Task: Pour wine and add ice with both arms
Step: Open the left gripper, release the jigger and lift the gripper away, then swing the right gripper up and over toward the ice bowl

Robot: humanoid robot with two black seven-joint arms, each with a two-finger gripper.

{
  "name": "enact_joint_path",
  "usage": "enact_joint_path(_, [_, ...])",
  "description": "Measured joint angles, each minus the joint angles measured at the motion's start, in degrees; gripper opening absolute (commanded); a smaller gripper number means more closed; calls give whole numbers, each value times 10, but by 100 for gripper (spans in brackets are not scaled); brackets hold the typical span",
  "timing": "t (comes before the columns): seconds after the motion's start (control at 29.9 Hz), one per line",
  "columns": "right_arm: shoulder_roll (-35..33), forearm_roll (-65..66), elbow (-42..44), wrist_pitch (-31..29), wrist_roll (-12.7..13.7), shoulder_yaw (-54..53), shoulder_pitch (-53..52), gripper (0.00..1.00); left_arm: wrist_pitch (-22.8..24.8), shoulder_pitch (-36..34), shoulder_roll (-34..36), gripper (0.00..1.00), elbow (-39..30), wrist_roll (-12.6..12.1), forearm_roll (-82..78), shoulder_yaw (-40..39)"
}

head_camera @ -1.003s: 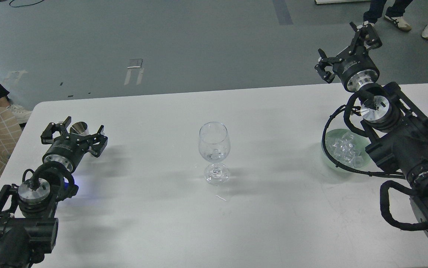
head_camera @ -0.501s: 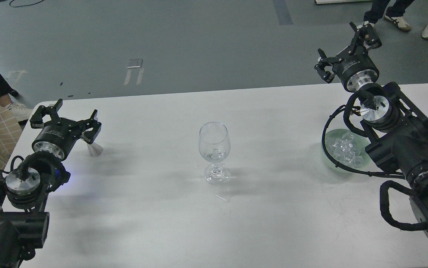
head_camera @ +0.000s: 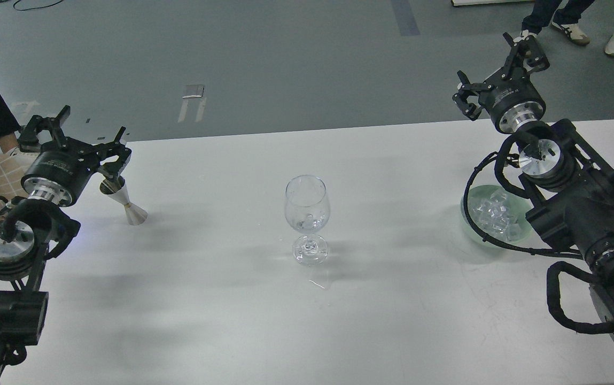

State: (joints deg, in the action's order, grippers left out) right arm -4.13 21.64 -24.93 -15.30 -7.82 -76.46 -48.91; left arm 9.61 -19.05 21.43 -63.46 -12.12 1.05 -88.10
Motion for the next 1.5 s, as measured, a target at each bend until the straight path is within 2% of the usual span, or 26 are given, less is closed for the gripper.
enact_joint_path(0.17, [-1, 0, -17, 0, 3, 0, -1, 100, 43, -17, 16, 97, -1, 0, -5, 2])
enact_joint_path(0.3, [-2, 0, -21, 0, 4, 0, -1, 100, 51, -41, 23, 97, 0, -3, -6, 2])
enact_joint_path(0.43, [-3, -1, -22, 0, 4, -1, -1, 100, 62, -67, 25, 97, 3, -42, -7, 2])
enact_joint_path(0.5, [-6, -1, -24, 0, 4, -1, 2, 100, 72, -75, 23, 97, 1, -49, -8, 2])
enact_joint_path(0.7, [-11, -2, -43, -1, 3, -2, 11, 100, 80, -114, 24, 97, 0, -6, -87, 9])
enact_joint_path(0.9, [-18, -2, -63, -1, 3, -3, 16, 100, 43, -155, 22, 97, 12, -2, -160, 55])
enact_joint_path(1.04, [-29, -2, -96, 1, 5, -1, 25, 100, 7, -189, 25, 97, 33, 5, -187, 132])
enact_joint_path(1.07, [-32, -1, -102, 2, 6, 0, 27, 100, 4, -195, 24, 98, 39, 11, -201, 147])
enact_joint_path(1.2, [-53, 3, -111, 2, 8, 2, 30, 100, 0, -202, 19, 97, 57, 63, -249, 171])
enact_joint_path(1.27, [-65, 3, -112, 2, 9, 3, 31, 100, -1, -203, 19, 97, 59, 76, -255, 173])
enact_joint_path(1.5, [-78, 3, -114, 1, 10, 40, 30, 100, -2, -203, 22, 97, 70, 84, -262, 177])
